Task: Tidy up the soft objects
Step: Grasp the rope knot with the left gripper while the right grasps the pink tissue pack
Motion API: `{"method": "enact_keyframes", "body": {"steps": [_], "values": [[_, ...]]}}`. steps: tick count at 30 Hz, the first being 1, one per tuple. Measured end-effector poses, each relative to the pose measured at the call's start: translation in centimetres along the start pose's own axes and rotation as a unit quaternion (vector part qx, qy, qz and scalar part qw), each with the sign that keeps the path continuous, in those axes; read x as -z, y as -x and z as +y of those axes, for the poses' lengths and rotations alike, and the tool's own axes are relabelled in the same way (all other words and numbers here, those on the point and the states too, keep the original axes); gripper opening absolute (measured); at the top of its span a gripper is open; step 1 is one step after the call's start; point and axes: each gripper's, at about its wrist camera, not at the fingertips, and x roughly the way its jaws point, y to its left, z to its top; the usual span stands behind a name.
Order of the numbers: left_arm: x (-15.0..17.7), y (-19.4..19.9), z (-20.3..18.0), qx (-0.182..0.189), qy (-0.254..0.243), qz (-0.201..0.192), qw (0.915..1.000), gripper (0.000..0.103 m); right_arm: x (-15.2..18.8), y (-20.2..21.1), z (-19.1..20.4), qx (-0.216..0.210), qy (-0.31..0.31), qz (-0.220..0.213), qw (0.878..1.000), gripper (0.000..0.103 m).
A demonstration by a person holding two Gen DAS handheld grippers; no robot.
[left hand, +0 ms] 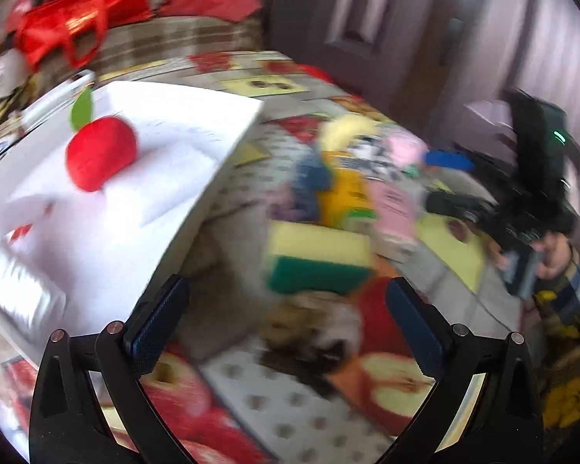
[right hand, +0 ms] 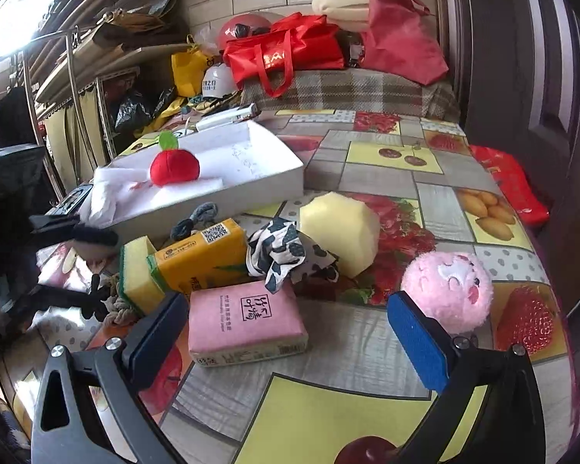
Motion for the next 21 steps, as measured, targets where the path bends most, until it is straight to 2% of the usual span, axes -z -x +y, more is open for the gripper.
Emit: {"method": "enact_keyframes", "body": {"steps": [1, 2, 3, 5, 8, 11, 14, 16, 18, 21], "values": [[-0.1, 0.1, 0.7, -0.011, 0.013, -0.002, 0.9999, 0.102, 0.0, -0.3, 0.1, -0.003, 0.002, 0.008, 1.0, 0.103], [-0.1, 0.4, 0.9, -0.001, 0.02, -0.001, 0.9998, 0.102, 0.0, -0.6, 0.2, -0.007, 0.005, 0.015, 1.0, 0.103], [0.1, 0.8, 0.8, 0.025, 0.022, -0.004, 0.9994, 0.102, -0.1, -1.0, 0.4, -0.013, 0.009, 0.024, 1.0, 0.103], [0.6, 1.2, -0.4, 0.036, -0.004, -0.002, 0.9993, 0.102, -0.2, -1.8, 0.8, -0.021, 0.02, 0.04, 0.999, 0.103], [1.5, 0.2, -1.7, 0.024, -0.025, 0.026, 0.9991, 0.102, -0.4, -3.0, 1.6, -0.017, 0.045, 0.059, 0.997, 0.103], [1.6, -1.3, -1.8, 0.015, -0.011, 0.049, 0.9986, 0.101, -0.4, -4.3, 2.5, -0.014, 0.074, 0.084, 0.994, 0.103], [1.7, -1.7, -2.0, -0.008, -0.015, 0.057, 0.9982, 0.09, -0.1, -4.9, 2.8, -0.012, 0.081, 0.105, 0.991, 0.101], [2.0, -1.7, -2.5, -0.021, -0.033, 0.06, 0.9974, 0.066, 0.0, -4.8, 2.8, -0.024, 0.08, 0.108, 0.991, 0.074], [2.4, -1.5, -2.8, -0.037, -0.049, 0.058, 0.9964, 0.048, 0.4, -4.5, 2.7, -0.03, 0.081, 0.108, 0.99, 0.073], [3.0, -0.5, -2.2, -0.027, -0.032, 0.049, 0.9979, 0.039, 1.0, -3.3, 2.9, -0.039, 0.093, 0.101, 0.99, 0.073]]}}
